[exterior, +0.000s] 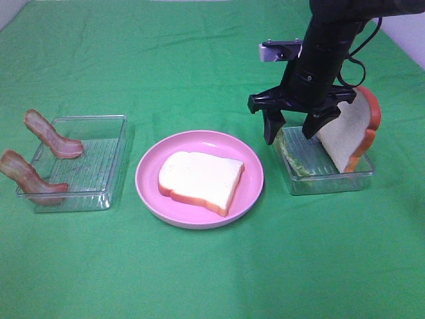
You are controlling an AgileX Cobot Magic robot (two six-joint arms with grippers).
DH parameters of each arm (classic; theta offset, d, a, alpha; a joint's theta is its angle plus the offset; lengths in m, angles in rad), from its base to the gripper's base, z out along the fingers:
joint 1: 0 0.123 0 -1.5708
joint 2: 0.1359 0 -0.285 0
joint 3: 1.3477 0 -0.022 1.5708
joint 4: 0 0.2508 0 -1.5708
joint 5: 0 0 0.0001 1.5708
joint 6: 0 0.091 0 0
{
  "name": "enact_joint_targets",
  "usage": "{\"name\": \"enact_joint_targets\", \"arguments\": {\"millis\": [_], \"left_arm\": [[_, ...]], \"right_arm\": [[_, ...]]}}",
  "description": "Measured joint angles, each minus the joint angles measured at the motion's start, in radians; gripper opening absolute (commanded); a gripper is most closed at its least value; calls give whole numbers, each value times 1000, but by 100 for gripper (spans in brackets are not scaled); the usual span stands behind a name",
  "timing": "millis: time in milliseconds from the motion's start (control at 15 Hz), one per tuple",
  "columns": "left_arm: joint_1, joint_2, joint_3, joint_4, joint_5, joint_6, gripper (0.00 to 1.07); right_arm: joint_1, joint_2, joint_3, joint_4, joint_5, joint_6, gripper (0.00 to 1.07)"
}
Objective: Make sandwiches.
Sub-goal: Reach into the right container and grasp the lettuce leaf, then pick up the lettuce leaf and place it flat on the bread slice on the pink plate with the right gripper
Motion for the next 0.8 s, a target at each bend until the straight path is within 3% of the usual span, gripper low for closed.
{"name": "enact_joint_targets", "arguments": {"millis": [200, 267, 333, 400, 533, 800], "left_arm": [[0, 0, 0, 0, 0, 0, 83], [0, 0, 0, 0, 0, 0, 83], [0, 0, 0, 0, 0, 0, 83], [0, 0, 0, 0, 0, 0, 83], [0, 0, 0, 0, 0, 0, 83], [0, 0, 0, 0, 0, 0, 83]], "right_arm": [[0, 24, 0, -7, 9, 0, 53], [0, 24, 0, -11, 10, 0, 44], [0, 24, 0, -15, 28, 0, 25], [0, 24, 0, -19, 41, 0, 20], [0, 24, 0, -20, 55, 0, 0], [0, 21, -24, -29, 122, 0, 0]]}}
